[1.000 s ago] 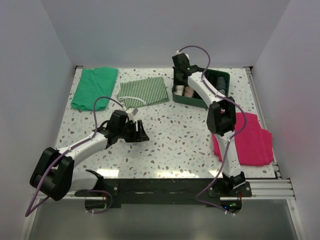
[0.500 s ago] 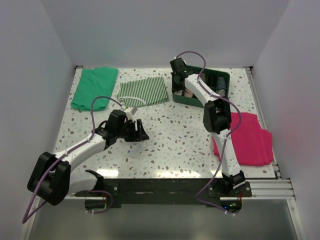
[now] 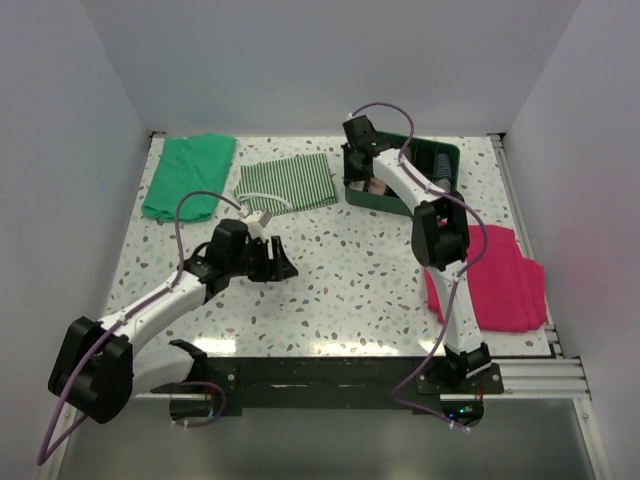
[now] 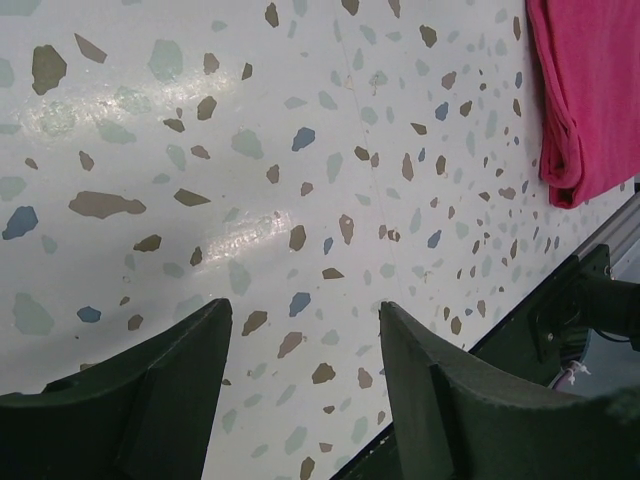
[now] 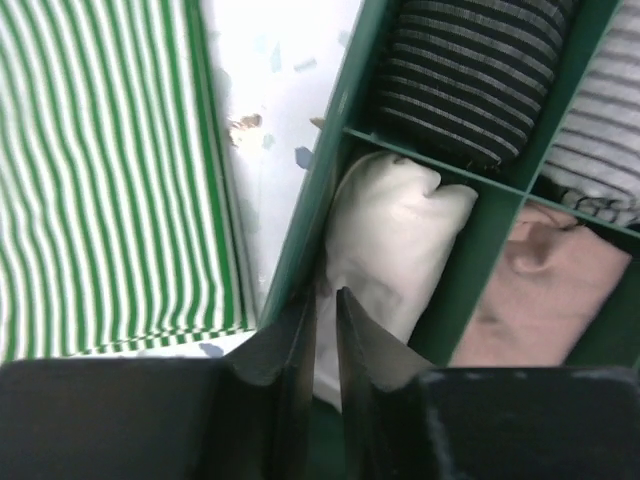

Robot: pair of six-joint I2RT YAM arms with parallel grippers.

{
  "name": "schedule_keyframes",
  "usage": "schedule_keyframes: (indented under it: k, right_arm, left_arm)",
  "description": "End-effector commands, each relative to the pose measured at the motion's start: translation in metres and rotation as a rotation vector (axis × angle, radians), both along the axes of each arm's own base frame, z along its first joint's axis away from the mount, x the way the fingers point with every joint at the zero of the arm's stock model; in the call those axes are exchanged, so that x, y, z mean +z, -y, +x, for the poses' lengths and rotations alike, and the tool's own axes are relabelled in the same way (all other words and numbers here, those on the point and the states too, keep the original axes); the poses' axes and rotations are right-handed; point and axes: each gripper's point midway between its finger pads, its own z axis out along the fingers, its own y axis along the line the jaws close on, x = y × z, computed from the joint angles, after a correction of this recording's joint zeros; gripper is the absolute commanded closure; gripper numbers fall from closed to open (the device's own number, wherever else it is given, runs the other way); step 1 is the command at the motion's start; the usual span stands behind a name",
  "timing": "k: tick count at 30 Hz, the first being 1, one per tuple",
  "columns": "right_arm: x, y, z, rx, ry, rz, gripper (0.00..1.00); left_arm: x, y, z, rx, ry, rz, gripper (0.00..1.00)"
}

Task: Roll the underwear
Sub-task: Reset both arms

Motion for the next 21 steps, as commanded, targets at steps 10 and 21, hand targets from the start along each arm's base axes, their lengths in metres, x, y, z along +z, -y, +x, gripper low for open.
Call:
schedule_keyframes:
  k: [10, 21]
  right_arm:
    - [0.127, 0.016, -0.016, -0.027, 0.242, 0.068, 0.65]
    - [0.118, 0.058, -0.146, 0.006, 0.233, 0.152, 0.40]
  left_arm:
    - [0.046, -0.002, 0.012, 0.011, 0.150, -0.024, 0.30]
    - [0.081, -0.015, 0.029, 0.089, 0.279, 0.004, 0.21]
